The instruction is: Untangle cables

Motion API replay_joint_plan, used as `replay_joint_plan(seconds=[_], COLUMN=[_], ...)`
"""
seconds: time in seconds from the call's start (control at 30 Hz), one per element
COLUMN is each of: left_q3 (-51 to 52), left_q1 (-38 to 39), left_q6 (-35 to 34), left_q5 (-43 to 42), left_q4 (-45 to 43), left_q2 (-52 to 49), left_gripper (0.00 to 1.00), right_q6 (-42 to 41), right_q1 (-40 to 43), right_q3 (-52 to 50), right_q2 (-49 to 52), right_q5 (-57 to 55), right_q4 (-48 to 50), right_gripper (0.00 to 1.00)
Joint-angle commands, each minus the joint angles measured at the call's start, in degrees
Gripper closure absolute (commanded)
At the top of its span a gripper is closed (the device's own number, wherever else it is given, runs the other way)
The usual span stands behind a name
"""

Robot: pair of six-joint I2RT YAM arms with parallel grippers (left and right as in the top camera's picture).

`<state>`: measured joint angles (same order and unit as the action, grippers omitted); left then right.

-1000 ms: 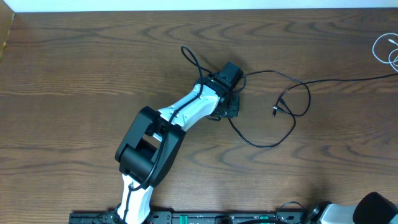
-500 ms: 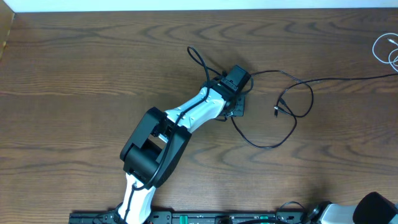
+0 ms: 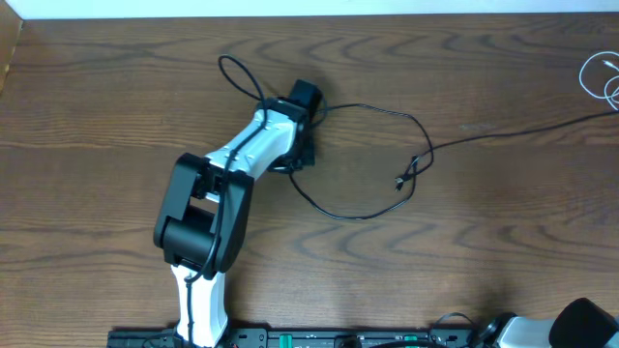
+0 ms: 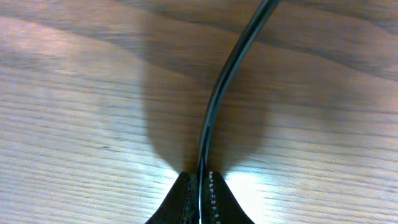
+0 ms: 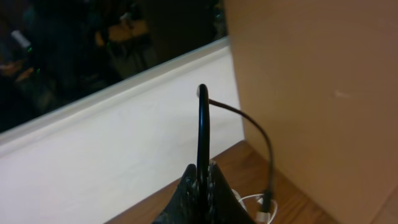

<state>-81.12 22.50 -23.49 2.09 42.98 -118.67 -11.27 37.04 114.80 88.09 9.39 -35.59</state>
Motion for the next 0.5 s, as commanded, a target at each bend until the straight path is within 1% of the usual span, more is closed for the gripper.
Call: replay_joint_plan(seconds=[0.0, 0.07, 0.13, 0.3, 0.47], left_q3=[3.23, 4.46, 4.96, 5.11, 5.11], left_q1=[-2.21, -3.50, -4.26, -4.33, -4.26], left_q6=[1.11, 0.59, 0.22, 0.26, 0.26], left_q5=[2.08, 2.05, 2.01, 2.03, 2.05], left_q4=[-0.04, -0.85, -1.46, -3.13, -3.41], left_q2=[0.68, 0.68, 0.68, 0.68, 0.68], left_gripper=[0.93, 0.93, 0.92, 0.92, 0.93], right_q6=[-1.25, -4.57, -5.25, -5.22, -6.03], right_q1=[3.63, 6.12, 7.87, 11.04, 12.22], right_q3=[0.52, 0.52, 0.52, 0.52, 0.52], right_q2=[-0.52, -0.17, 0.22, 0.79, 1.75], right_q5=[-1.88, -8.31, -10.40, -10.34, -10.36], right_q4=[1.68, 2.82, 3.91, 5.81, 12.63], right_gripper=[0.99, 0.99, 0.99, 0.99, 0.99])
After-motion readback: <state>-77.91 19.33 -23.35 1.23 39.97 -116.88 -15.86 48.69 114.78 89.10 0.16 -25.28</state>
